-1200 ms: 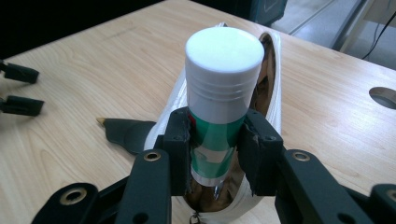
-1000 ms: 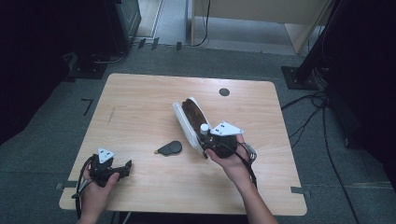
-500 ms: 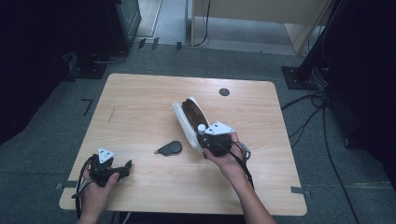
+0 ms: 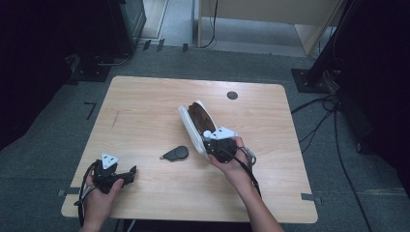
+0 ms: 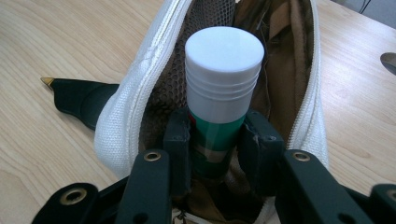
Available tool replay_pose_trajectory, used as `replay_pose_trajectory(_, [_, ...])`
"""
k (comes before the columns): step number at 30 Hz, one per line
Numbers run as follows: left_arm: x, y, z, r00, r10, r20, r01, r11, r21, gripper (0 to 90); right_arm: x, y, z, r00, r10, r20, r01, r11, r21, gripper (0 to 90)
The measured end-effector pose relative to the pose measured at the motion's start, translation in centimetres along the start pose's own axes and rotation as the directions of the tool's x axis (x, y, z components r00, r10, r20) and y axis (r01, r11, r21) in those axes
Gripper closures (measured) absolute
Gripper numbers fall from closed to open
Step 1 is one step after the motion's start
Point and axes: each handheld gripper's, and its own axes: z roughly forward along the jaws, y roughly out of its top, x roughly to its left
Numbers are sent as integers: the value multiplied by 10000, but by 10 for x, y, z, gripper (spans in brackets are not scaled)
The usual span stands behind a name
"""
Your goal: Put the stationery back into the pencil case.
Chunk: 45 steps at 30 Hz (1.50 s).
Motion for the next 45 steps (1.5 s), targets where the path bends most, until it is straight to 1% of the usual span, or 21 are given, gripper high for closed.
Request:
replay_pose_trajectory(3, [0,0,0,10000,2,-2,-2,10000,0,121,0,0,2,10000,18,20,-18,10000,35,663])
replay_pose_trajectory(10, [0,0,0,10000,1,-1,-1,10000,-2,121,2,1,5,10000,15,43,-17,9993,369,663])
replay_pose_trajectory(13, [0,0,0,10000,1,-1,-1,10000,0,121,2,1,7,9999,32,129,-39,9986,521,662])
replay_pose_trajectory(15, [0,0,0,10000,2,-1,-2,10000,0,121,2,0,8,9998,42,185,-52,9985,543,660])
replay_pose_trajectory(21, [0,0,0,10000,2,-2,-2,10000,1,121,1,1,8,9999,70,144,-78,9985,542,642])
replay_pose_trajectory(26, [0,0,0,10000,3,-1,-3,10000,1,121,1,1,7,9999,100,131,-106,9986,510,645])
replay_pose_trajectory(28, [0,0,0,10000,2,0,-2,10000,1,121,1,1,7,9998,146,94,-151,9987,489,624])
replay_pose_trajectory(32, [0,0,0,10000,1,1,-1,10000,0,121,2,3,1,9998,212,34,-213,9995,235,577])
replay_pose_trajectory(36, [0,0,0,10000,-1,0,1,10000,-3,121,3,5,-10,9999,151,44,-151,9999,-72,602])
replay_pose_trajectory(38, [0,0,0,10000,-2,0,2,10000,-4,121,2,5,-16,9999,151,40,-150,9997,-189,598])
replay_pose_trajectory(39, [0,0,0,10000,-4,-1,4,10000,-5,121,2,6,-19,9997,223,-9,-224,9995,-235,587])
replay_pose_trajectory(42, [0,0,0,10000,-5,1,5,10000,-1,121,0,7,-29,9995,246,-175,-257,9975,-651,569])
replay_pose_trajectory(44, [0,0,0,10000,-1,1,1,10000,-2,121,0,8,-37,9990,289,-349,-318,9956,-877,572])
replay_pose_trajectory(45, [0,0,0,10000,-1,-1,1,10000,-2,121,0,8,-41,9992,246,-313,-275,9952,-937,585])
